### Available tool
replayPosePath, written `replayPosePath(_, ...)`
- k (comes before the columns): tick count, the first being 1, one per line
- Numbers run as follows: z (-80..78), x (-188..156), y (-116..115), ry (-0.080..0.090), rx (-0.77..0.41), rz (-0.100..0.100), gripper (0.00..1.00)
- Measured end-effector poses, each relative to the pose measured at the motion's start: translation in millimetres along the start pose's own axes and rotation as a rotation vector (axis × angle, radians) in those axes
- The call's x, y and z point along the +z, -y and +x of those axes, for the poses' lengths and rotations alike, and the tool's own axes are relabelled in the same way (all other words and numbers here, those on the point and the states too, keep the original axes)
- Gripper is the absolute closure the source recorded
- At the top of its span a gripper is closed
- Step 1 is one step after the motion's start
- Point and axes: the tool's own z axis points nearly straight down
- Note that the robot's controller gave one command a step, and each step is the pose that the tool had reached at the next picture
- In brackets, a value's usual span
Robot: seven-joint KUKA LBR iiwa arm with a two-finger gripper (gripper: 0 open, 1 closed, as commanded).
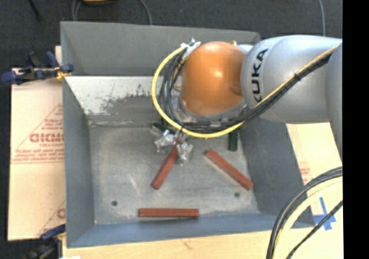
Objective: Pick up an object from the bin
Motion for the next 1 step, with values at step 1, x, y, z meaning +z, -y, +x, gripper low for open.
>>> replayPosePath(1,-0.1,-13.5,0.3,0.001,0.001,0.001,1.0)
